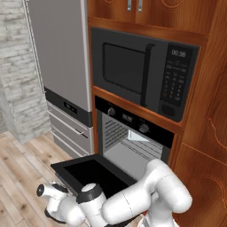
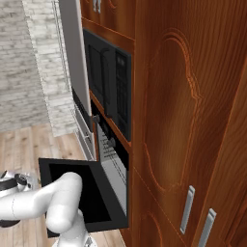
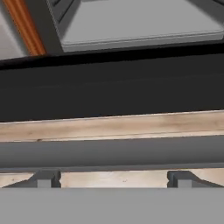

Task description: Take the baked cake out of the oven and place it on the plate for cooling. Then close the oven door.

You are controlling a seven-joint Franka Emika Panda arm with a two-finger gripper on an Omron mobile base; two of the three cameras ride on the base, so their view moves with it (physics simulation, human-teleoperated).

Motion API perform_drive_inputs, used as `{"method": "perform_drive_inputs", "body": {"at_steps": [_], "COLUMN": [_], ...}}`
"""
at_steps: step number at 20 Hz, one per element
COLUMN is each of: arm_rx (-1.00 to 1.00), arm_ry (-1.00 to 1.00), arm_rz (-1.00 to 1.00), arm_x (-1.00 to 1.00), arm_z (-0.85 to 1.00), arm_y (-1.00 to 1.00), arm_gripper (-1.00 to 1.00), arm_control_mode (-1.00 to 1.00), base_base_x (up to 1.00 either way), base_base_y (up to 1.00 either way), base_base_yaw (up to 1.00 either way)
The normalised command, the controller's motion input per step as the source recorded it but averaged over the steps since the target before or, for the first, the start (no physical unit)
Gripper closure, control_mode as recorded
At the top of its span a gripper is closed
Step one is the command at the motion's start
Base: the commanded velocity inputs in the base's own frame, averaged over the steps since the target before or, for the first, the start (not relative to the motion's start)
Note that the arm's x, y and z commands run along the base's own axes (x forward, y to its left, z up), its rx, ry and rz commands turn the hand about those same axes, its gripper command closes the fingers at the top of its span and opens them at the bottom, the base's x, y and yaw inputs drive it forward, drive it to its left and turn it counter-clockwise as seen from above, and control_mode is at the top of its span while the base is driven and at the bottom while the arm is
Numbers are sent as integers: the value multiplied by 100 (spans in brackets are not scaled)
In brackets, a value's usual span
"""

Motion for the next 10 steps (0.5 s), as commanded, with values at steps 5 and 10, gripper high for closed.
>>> {"method": "perform_drive_inputs", "body": {"at_steps": [5, 10], "arm_rx": [-13, -14], "arm_ry": [0, 0], "arm_rz": [0, 0], "arm_x": [-37, -35], "arm_z": [-81, -90], "arm_y": [17, 18], "arm_gripper": [-100, -100], "arm_control_mode": [-100, -100], "base_base_x": [0, 0], "base_base_y": [0, 0], "base_base_yaw": [0, 0]}}
